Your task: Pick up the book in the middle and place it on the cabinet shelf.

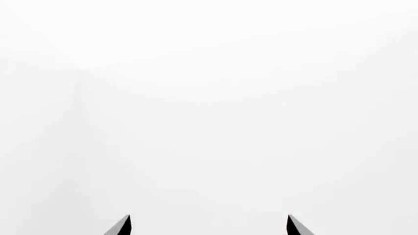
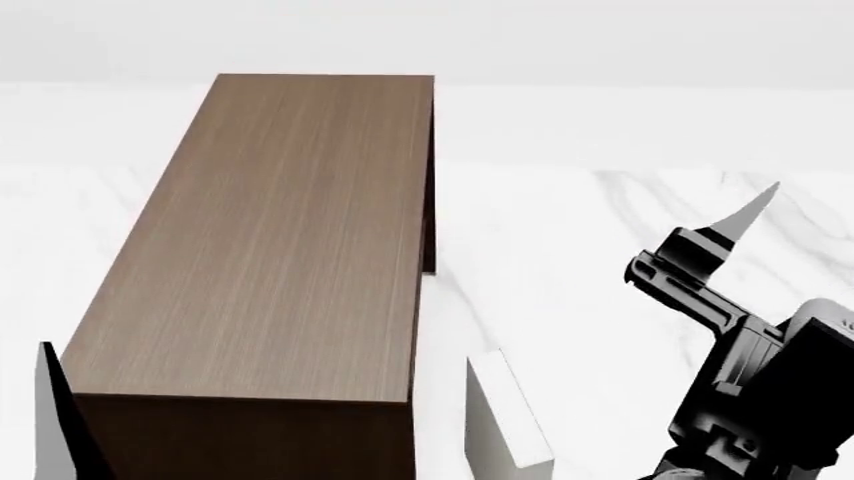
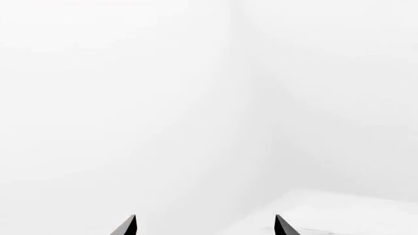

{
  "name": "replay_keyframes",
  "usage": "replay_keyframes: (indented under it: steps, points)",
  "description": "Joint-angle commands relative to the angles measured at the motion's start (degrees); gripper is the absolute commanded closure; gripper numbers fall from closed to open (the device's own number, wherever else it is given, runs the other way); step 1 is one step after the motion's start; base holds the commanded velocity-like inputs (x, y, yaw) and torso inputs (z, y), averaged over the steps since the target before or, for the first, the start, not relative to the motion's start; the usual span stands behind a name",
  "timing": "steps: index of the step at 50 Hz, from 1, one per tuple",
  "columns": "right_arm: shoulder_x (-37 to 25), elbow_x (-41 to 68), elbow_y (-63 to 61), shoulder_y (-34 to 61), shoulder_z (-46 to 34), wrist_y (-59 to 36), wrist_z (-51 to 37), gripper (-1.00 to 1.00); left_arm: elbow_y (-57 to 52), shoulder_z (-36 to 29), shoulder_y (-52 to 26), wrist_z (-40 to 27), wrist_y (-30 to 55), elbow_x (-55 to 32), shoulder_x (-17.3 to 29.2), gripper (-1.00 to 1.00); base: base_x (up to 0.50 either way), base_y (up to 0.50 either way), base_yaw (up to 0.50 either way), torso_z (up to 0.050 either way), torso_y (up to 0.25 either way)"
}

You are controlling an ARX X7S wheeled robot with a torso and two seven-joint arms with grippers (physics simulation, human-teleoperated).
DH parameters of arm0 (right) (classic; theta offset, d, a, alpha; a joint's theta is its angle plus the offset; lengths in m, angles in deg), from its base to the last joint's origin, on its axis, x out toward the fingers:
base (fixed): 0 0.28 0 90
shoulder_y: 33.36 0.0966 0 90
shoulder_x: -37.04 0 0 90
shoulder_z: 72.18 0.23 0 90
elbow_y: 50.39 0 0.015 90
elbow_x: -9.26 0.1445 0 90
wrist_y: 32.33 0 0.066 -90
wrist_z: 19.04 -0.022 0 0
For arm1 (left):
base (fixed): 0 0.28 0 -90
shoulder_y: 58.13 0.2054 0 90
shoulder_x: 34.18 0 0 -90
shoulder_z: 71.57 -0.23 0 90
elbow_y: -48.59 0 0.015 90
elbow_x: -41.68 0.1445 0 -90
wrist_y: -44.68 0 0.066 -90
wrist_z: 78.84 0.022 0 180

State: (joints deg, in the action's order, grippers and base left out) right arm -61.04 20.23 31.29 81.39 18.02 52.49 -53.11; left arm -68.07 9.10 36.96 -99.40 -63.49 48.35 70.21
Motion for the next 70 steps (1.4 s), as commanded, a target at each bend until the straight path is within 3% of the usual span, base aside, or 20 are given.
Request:
replay_keyframes:
  steps: [1, 11, 37, 70]
  points:
    - [1.1, -0.9, 3.3, 1.6, 3.2, 0.4, -1.9, -1.00, 0.6, 0.8, 0.0, 1.5, 0.2, 0.1, -0.7, -1.00, 0.00, 0.00, 0.00, 0.000, 0.000]
    - [2.8, -1.8, 4.5, 1.0, 6.2, 4.2, -7.8, -1.00, 0.5, 0.4, -0.1, 1.6, 0.7, -0.3, -0.2, -1.00, 0.00, 0.00, 0.00, 0.000, 0.000]
    - [2.6, -3.9, 12.0, -1.3, 6.5, 11.1, -13.4, -1.00, 1.4, -1.2, -0.3, 2.3, 2.2, -1.2, 0.9, -1.00, 0.00, 0.00, 0.00, 0.000, 0.000]
    - [-0.8, -4.0, 15.3, -3.1, 4.8, 13.7, -12.6, -1.00, 2.1, -2.2, -0.8, 1.9, 2.9, -1.5, 1.7, -1.00, 0.00, 0.00, 0.00, 0.000, 0.000]
